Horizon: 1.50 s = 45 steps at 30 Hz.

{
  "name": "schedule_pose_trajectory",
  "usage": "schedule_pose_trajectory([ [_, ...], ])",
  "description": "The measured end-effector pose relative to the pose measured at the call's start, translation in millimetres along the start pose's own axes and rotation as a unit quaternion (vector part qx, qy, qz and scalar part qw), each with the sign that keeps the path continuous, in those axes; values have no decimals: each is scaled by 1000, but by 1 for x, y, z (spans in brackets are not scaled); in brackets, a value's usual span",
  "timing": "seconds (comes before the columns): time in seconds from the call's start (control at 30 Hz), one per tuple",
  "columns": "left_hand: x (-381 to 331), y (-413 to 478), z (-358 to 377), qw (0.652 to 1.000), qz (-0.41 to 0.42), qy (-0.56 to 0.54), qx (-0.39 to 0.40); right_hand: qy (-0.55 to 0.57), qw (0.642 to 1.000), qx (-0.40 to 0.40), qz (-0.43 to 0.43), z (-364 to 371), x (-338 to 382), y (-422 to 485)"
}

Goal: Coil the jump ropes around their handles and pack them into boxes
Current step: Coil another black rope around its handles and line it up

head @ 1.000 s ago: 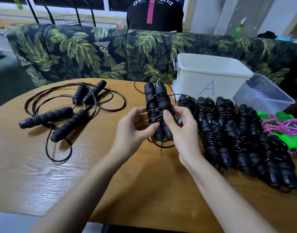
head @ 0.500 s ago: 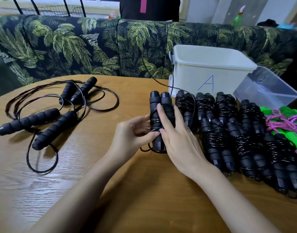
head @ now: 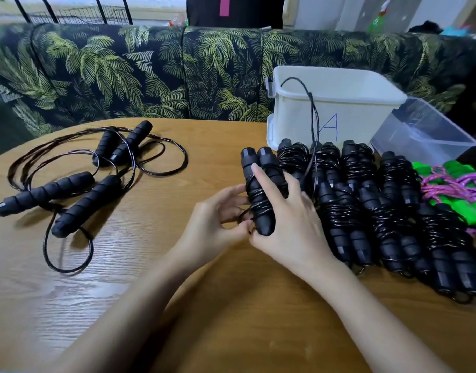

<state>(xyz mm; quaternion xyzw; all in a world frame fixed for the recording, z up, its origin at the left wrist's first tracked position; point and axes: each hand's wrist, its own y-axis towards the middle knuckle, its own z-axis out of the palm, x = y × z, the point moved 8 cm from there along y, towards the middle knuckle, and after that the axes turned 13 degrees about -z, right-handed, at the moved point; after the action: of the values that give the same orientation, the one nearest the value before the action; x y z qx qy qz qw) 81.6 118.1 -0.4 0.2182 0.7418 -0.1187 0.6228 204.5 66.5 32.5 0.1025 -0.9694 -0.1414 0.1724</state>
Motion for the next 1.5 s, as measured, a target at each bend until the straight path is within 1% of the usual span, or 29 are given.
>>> schedule_pose_trajectory([
  [0.07, -3, 2, 3, 1000, -1, 14, 17, 44, 998, -37, 10, -5, -1, -2],
  [0.17, -8, 2, 7, 998, -16, 25, 49, 56, 997, -44, 0, -10, -1, -4],
  [0.23, -14, 1, 5, 997, 5, 65, 49, 61, 997, -43, 3, -15, -2, -5],
  [0.3, -25, 0, -6, 988, 52, 142, 16, 75, 996, -52, 5, -22, -1, -6],
  [0.37, -41, -1, -21, 970, 103, 220, -24, 86, 994, -62, 6, -29, 0, -6],
  [0.43, -60, -2, -37, 946, 137, 288, -50, 87, 994, -62, 3, -33, 4, -4],
  [0.53, -87, -6, -56, 898, 175, 393, -90, 97, 993, -68, -11, -33, 18, -1],
  [0.57, -87, -5, -61, 888, 163, 420, -90, 101, 992, -71, -14, -32, 23, 0],
  [0.6, -85, -4, -63, 883, 135, 442, -80, 104, 992, -74, -14, -30, 27, 1],
  [0.63, -78, -3, -63, 885, 103, 450, -66, 104, 992, -76, -12, -27, 30, 1],
  [0.7, -67, -6, -54, 903, 57, 420, -66, 102, 991, -80, -2, -22, 30, 2],
  [0.77, -64, -15, -41, 926, 63, 354, -111, 105, 990, -92, 20, -18, 22, 3],
  [0.8, -63, -19, -34, 928, 79, 341, -131, 106, 989, -99, 30, -17, 17, 3],
  [0.9, -60, -22, -19, 883, 127, 410, -191, 89, 989, -108, 45, -15, 4, 5],
  [0.93, -57, -19, -15, 881, 126, 415, -187, 86, 989, -110, 44, -15, 1, 5],
  [0.97, -56, -16, -13, 890, 114, 403, -179, 85, 989, -111, 42, -15, -1, 7],
  [1.07, -46, 4, -14, 940, 56, 308, -135, 88, 989, -113, 34, -14, -7, 11],
  [1.17, -36, 29, -21, 969, 36, 226, -91, 117, 985, -127, 12, -12, -9, 15],
  [1.23, -28, 41, -22, 989, 9, 142, -50, 139, 982, -130, -2, -10, -9, 19],
  [1.3, -22, 47, -20, 997, -10, 68, -23, 180, 975, -134, -4, -6, -11, 23],
  [1.37, -14, 50, -18, 1000, -17, 22, -12, 238, 960, -149, -10, -2, -14, 24],
  [1.43, -7, 50, -15, 1000, -20, -6, 3, 328, 931, -160, -24, 4, -15, 24],
  [1.5, -4, 49, -13, 999, -17, -36, 27, 396, 905, -147, -37, 8, -11, 24],
])
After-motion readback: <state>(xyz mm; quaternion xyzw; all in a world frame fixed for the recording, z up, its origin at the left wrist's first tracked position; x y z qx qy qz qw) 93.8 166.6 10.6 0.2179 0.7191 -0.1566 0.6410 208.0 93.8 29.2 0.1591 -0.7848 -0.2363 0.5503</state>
